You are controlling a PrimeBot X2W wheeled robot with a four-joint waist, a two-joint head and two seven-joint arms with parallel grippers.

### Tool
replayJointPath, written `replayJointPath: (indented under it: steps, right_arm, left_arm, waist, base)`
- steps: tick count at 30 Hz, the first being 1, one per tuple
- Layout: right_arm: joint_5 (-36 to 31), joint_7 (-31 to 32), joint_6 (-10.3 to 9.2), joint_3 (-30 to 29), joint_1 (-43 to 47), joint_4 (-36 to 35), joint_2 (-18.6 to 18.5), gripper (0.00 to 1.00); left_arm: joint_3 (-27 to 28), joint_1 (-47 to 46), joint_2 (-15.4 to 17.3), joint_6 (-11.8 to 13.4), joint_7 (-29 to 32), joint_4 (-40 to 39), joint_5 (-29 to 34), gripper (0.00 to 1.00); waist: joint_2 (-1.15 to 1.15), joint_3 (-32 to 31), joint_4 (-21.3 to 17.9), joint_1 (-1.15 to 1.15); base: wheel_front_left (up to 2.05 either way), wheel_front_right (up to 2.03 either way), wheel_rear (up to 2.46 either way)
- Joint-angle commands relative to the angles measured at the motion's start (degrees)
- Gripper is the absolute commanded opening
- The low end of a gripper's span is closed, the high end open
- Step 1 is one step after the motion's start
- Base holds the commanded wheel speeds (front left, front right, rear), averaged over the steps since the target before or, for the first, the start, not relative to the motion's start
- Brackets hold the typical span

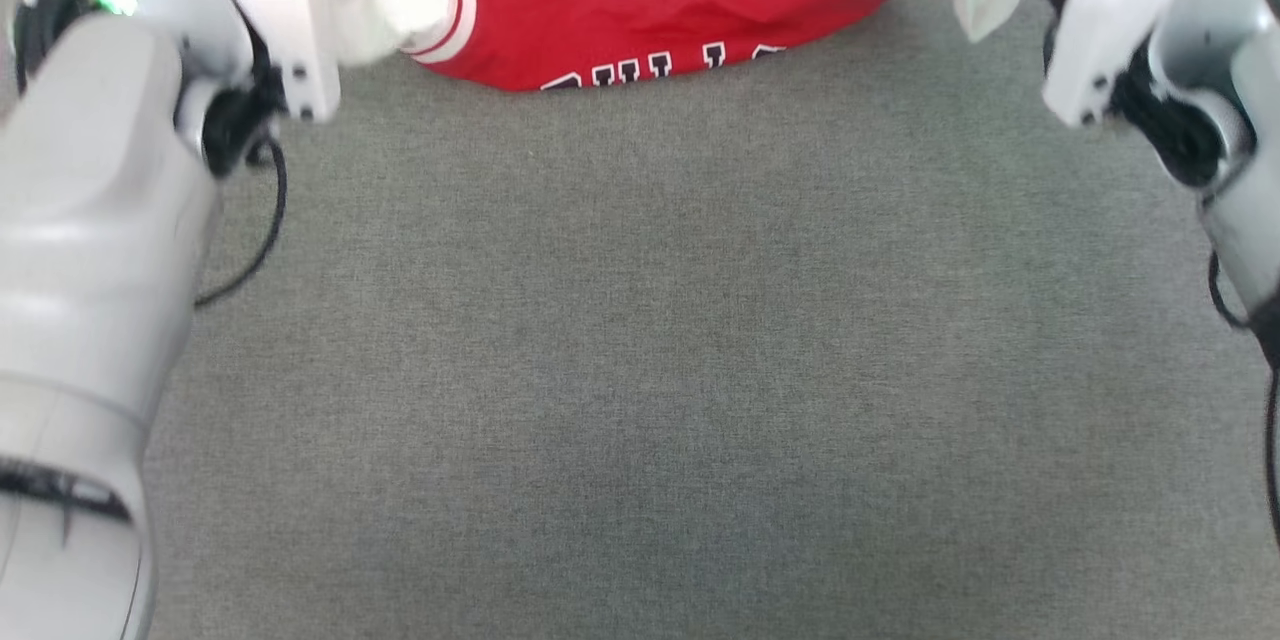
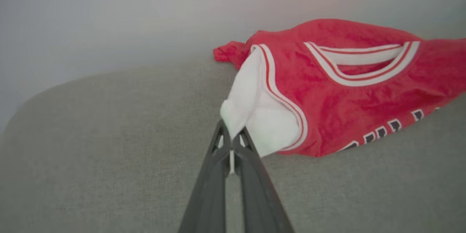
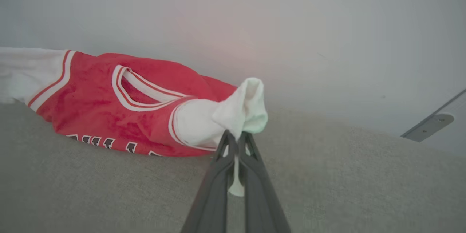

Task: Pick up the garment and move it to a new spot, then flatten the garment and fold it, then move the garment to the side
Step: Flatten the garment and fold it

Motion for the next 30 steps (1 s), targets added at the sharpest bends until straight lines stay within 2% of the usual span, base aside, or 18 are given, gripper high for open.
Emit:
replayJointPath:
  steps: [1,8,12,16,21,22,30]
  right_arm:
    - [2.2,1.9,-0.02,0.3,2.8,-2.4,-1.4,0.00]
    - [8.2,9.1,-0.02,-0.3,13.6,-14.1,-8.2,0.00]
    - [9.1,12.3,-0.02,-1.4,20.1,-21.0,-11.8,0.00]
    - [10.0,16.4,-0.01,-2.1,26.6,-28.2,-15.0,0.00]
    - [11.0,21.0,-0.02,-5.0,34.5,-34.5,-17.9,0.00]
    - [11.5,23.0,-0.02,-6.2,37.4,-36.3,-18.4,0.00]
    - [12.8,31.4,-0.02,-11.3,48.7,-42.7,-19.5,0.00]
  left_arm:
    - [-0.7,2.8,1.1,-0.1,1.7,-2.4,-1.6,0.00]
    - [-1.6,15.2,7.2,-0.1,8.3,-15.0,-7.4,0.00]
    - [-1.1,22.9,11.0,2.5,11.4,-24.2,-9.7,0.00]
    - [-0.6,31.7,15.4,7.0,14.7,-35.3,-11.1,0.00]
    - [0.8,43.0,19.9,13.9,17.5,-48.7,-14.0,0.00]
    - [1.1,47.0,21.3,16.5,18.6,-53.1,-15.3,0.00]
    - [1.1,59.8,25.3,24.8,22.6,-66.2,-18.7,0.00]
  waist:
    - [0.00,-0.9,-0.1,0.00]
    - [0.00,-2.7,-0.2,0.00]
    - [0.00,-3.3,-0.4,0.00]
    - [0.00,-3.9,-0.5,0.00]
    - [0.00,-4.4,-0.8,0.00]
    - [0.00,-4.6,-0.8,0.00]
    - [0.00,-5.8,-0.8,0.00]
  base:
    - [0.00,0.00,0.00]
    - [0.00,0.00,0.00]
    - [0.00,0.00,0.00]
    - [0.00,0.00,0.00]
    - [0.00,0.00,0.00]
    - [0.00,0.00,0.00]
    - [0.00,0.00,0.00]
